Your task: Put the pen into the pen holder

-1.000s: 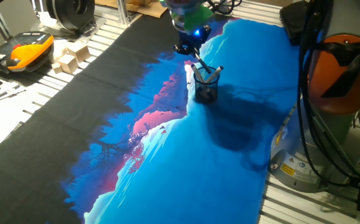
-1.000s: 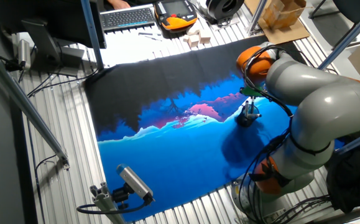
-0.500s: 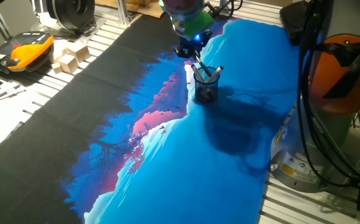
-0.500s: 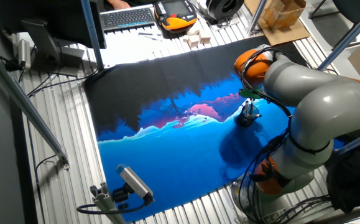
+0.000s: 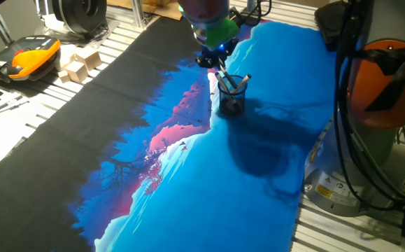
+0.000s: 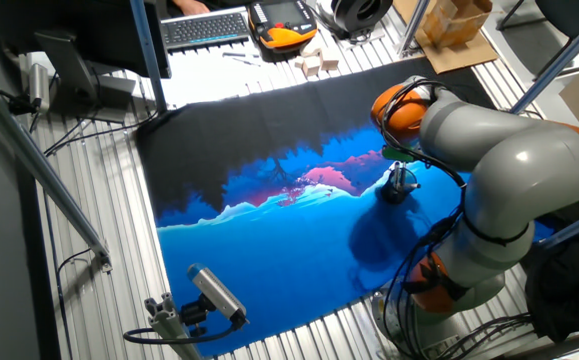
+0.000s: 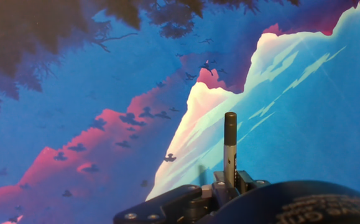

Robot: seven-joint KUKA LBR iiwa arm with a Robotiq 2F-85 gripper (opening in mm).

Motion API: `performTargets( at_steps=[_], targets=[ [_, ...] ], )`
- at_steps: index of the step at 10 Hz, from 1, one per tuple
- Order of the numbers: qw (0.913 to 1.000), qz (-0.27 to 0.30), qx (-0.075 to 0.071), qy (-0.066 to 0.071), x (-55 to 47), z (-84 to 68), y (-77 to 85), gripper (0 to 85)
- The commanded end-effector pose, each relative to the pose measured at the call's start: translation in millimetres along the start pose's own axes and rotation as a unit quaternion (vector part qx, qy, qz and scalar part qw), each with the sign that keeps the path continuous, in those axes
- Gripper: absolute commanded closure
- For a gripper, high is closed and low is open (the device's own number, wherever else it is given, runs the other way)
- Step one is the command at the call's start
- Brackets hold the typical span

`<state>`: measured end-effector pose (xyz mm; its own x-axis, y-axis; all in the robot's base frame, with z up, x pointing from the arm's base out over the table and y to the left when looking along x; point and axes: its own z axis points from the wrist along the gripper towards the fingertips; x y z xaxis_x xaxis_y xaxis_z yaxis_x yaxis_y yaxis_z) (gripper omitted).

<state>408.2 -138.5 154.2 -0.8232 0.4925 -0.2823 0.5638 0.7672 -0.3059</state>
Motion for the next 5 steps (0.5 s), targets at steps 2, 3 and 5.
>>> performTargets(
  at_steps=[2,3,5],
  targets=[
    [1.0,0.006,0.004,-0.003,-0.1,1.4,1.7,85.0],
    [0.9999,0.009,0.004,-0.004,0.0,2.1,2.1,85.0],
    [0.9998,0.014,0.008,-0.008,2.0,4.5,3.0,85.0]
  ],
)
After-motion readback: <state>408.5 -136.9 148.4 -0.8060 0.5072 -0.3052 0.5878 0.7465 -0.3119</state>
